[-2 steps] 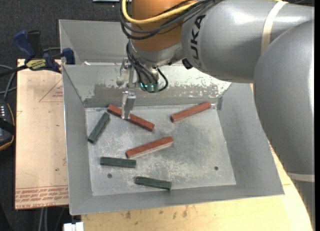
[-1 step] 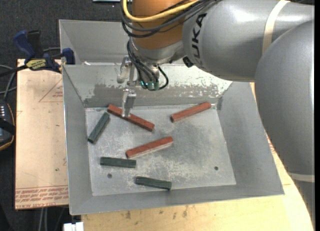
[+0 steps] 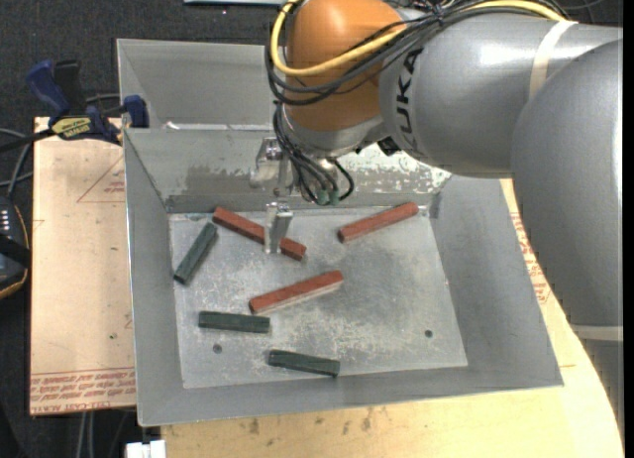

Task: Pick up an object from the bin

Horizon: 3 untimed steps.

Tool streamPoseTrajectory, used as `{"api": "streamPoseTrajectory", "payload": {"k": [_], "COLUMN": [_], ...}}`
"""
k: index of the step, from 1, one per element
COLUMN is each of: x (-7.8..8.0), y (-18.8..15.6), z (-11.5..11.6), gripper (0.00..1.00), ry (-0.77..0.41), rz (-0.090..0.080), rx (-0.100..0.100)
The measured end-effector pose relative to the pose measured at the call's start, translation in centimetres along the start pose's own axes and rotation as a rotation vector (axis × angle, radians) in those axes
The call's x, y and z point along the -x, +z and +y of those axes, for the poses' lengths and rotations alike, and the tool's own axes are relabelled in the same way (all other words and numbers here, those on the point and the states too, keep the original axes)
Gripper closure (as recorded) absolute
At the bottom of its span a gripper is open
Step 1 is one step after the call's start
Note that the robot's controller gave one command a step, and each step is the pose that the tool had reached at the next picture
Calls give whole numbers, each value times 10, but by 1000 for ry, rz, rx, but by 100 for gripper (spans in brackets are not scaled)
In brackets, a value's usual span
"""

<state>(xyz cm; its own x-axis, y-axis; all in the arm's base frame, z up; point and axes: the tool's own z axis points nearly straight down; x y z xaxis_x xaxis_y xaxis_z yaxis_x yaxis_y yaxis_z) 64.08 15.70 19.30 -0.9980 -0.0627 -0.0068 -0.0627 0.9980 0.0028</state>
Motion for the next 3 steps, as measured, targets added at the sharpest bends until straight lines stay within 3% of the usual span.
{"api": "streamPoseTrajectory", "payload": {"k": [1,2,3], "x": [-17,-4,-4], "y": [47,114,114], "z": [-17,-34,-34], "gripper": [0,100,100], "ry": [63,-27,-27], "rz": [4,-16,-16], "rx": [-2,3,3]}}
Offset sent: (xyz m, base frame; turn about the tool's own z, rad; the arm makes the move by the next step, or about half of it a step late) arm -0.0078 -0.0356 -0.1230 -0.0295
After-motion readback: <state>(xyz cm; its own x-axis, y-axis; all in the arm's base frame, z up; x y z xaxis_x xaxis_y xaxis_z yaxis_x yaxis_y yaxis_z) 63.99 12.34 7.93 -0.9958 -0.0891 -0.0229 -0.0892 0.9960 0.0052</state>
